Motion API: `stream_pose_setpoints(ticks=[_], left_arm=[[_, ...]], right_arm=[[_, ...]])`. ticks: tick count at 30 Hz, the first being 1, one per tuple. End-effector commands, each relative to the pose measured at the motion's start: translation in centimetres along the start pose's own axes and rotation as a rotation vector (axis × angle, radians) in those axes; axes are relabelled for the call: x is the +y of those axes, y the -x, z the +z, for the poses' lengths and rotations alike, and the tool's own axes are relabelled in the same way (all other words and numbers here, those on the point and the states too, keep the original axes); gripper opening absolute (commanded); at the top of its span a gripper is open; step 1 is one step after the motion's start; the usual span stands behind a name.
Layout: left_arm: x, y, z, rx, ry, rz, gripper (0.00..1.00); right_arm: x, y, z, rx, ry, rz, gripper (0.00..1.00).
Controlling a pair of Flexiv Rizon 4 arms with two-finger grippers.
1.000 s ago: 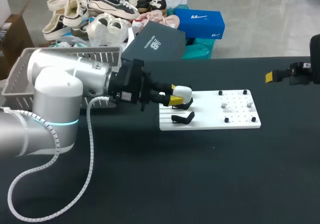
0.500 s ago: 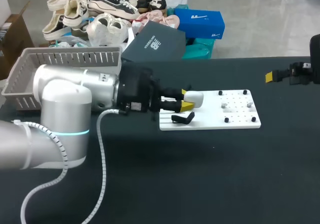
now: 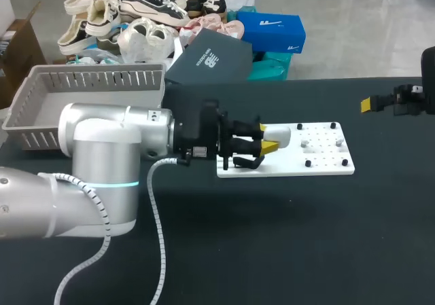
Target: Pick up each earbud case from the left stands, insert the matching earbuds, close the lid, and place the case in the box.
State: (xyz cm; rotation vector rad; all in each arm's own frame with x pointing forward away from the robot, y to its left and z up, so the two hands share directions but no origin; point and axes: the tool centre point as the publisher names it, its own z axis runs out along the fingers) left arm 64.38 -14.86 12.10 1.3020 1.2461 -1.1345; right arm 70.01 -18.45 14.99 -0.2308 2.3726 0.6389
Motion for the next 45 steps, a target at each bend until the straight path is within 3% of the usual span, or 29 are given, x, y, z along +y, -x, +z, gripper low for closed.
stream_pose_setpoints(ticks=[1, 25, 31, 45], left_arm=[[-0.1, -0.1, 0.3, -0.001, 0.013, 0.001, 0.00], [-0.1, -0.1, 0.3, -0.001, 0.013, 0.001, 0.00], [0.1, -1.0, 0.3, -0.016, 0.021, -0.015, 0.00], [0.9, -2.0, 1.5, -0.007, -0.021, -0.021, 0.00]], right_arm=[[-0.1, 0.0, 0.0, 0.001, 0.002, -0.001, 1.00], [-0.1, 0.0, 0.0, 0.001, 0.002, -0.001, 1.00], [1.1, 0.5, -0.2, 0.022, 0.057, -0.062, 1.00], [7.1, -5.8, -2.1, 0.081, 0.116, -0.285, 1.00]])
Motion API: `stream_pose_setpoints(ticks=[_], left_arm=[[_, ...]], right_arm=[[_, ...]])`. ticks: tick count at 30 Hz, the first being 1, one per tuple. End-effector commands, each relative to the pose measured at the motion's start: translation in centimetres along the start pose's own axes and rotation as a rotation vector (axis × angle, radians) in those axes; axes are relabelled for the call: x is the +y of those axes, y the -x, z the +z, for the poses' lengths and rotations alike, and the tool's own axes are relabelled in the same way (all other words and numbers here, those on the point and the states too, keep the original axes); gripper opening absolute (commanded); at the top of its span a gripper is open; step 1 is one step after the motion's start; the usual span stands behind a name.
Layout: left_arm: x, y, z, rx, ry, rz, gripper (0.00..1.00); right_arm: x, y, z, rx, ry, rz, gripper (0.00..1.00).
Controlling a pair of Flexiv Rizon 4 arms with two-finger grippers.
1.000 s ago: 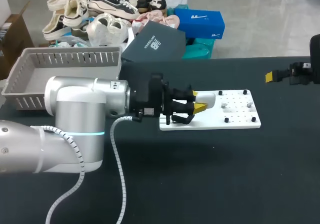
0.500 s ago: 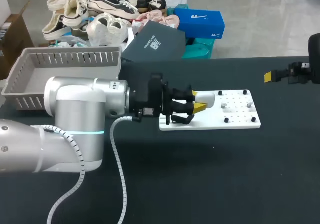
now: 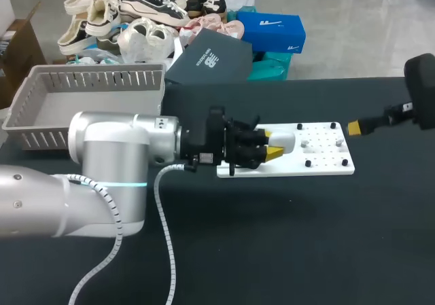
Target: Pick up each earbud case from the left stands, insert the matching earbuds, close the lid, and place the case in the box.
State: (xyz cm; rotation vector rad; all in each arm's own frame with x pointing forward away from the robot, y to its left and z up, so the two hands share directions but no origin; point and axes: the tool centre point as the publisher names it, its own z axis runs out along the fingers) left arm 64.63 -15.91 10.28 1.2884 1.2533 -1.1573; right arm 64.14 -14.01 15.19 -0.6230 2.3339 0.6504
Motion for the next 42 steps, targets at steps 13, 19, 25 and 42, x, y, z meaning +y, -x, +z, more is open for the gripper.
stream_pose_setpoints(ticks=[13, 19, 25, 42], left_arm=[[0.9, -0.6, -0.2, 0.000, 0.003, -0.006, 0.00], [0.9, -0.6, -0.2, 0.000, 0.003, -0.006, 0.00], [0.9, -0.6, -0.2, 0.000, 0.003, -0.006, 0.00], [0.9, -0.6, -0.2, 0.000, 0.003, -0.006, 0.00]], right_arm=[[6.4, -1.7, 1.2, 0.013, -0.052, -0.123, 1.00], [7.7, -1.3, 2.8, 0.030, -0.068, -0.132, 1.00], [8.1, -0.7, 4.1, 0.046, -0.083, -0.114, 1.00], [7.9, 0.4, 7.4, 0.099, -0.136, -0.092, 1.00]])
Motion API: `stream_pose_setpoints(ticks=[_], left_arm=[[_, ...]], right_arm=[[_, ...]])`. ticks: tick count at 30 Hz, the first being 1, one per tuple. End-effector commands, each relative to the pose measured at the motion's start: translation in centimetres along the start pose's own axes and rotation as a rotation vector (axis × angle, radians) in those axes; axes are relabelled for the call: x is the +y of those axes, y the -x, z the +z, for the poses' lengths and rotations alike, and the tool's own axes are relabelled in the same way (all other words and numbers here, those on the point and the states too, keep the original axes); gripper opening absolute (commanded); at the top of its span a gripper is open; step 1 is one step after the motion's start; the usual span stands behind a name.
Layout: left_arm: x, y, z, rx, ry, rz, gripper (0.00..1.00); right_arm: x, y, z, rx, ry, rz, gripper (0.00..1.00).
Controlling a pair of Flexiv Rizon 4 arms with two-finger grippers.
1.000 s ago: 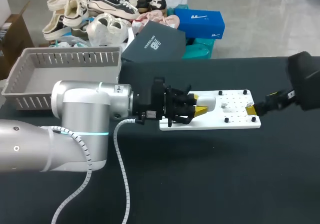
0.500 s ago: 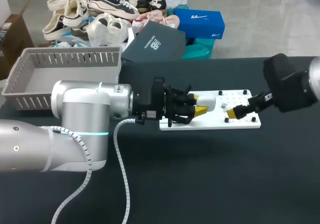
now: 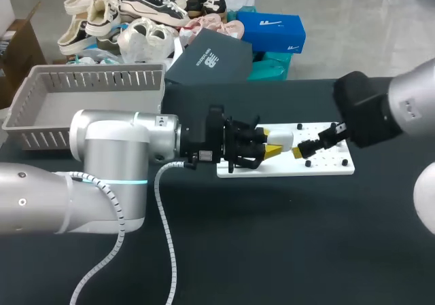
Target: Pick up each earbud case from the left stands, insert the matching earbuds, close the lid, and place the case in the box.
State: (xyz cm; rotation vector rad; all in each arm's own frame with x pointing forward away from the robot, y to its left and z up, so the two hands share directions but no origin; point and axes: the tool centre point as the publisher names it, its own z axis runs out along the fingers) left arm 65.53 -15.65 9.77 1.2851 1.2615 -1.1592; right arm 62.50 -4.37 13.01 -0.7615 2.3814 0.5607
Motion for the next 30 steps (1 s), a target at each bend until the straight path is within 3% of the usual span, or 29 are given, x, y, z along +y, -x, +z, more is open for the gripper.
stream_pose_setpoints(ticks=[1, 30], left_arm=[[0.0, -0.1, 0.0, -0.002, 0.000, 0.001, 0.00], [0.0, -0.1, 0.0, -0.002, 0.000, 0.001, 0.00]], right_arm=[[0.1, 0.6, 1.0, 0.009, -0.112, 0.006, 1.00], [-1.2, 1.5, 3.0, 0.039, -0.147, 0.031, 1.00]])
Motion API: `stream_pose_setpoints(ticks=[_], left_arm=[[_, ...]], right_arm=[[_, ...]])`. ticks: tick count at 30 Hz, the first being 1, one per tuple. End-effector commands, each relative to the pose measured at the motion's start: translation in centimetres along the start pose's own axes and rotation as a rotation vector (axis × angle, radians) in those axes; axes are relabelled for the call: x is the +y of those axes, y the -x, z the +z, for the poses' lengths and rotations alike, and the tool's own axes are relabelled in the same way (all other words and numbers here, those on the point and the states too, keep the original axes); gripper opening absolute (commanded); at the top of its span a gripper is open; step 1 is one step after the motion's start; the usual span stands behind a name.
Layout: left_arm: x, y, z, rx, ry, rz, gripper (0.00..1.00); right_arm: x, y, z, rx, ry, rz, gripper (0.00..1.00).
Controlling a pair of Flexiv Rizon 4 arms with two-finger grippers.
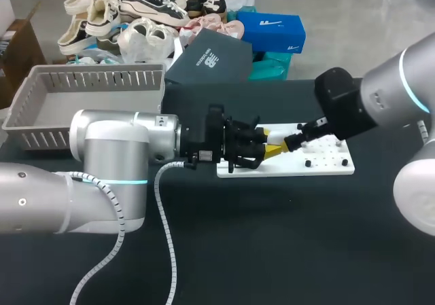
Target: Pick up each earbud case from the left stands, insert the matching earbuds, close the lid, and place the case in the box.
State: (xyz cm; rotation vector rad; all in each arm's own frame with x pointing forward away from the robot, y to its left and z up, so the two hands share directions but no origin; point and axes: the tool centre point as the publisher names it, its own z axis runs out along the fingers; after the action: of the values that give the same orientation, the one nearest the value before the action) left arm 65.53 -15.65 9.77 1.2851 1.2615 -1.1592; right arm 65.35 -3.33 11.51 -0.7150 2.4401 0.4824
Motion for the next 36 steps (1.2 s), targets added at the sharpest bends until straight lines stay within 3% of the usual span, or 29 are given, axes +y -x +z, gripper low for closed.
stream_pose_setpoints(ticks=[1, 16, 27, 34, 36], left_arm=[[0.0, -0.1, 0.0, -0.002, 0.000, 0.001, 0.00], [0.0, -0.1, 0.0, -0.002, 0.000, 0.001, 0.00], [0.0, -0.1, 0.0, -0.002, 0.000, 0.001, 0.00], [0.0, -0.1, 0.0, -0.002, 0.000, 0.001, 0.00], [0.0, -0.1, 0.0, -0.002, 0.000, 0.001, 0.00]], right_arm=[[0.0, 0.1, 0.2, -0.003, -0.085, 0.004, 1.00], [-0.3, 0.6, -0.2, -0.015, -0.101, 0.014, 1.00], [-0.4, 2.7, -0.7, -0.047, -0.127, -0.008, 1.00], [-2.2, 3.2, -2.5, -0.075, -0.233, -0.031, 1.00], [-4.0, 2.7, -2.9, -0.067, -0.330, -0.039, 1.00]])
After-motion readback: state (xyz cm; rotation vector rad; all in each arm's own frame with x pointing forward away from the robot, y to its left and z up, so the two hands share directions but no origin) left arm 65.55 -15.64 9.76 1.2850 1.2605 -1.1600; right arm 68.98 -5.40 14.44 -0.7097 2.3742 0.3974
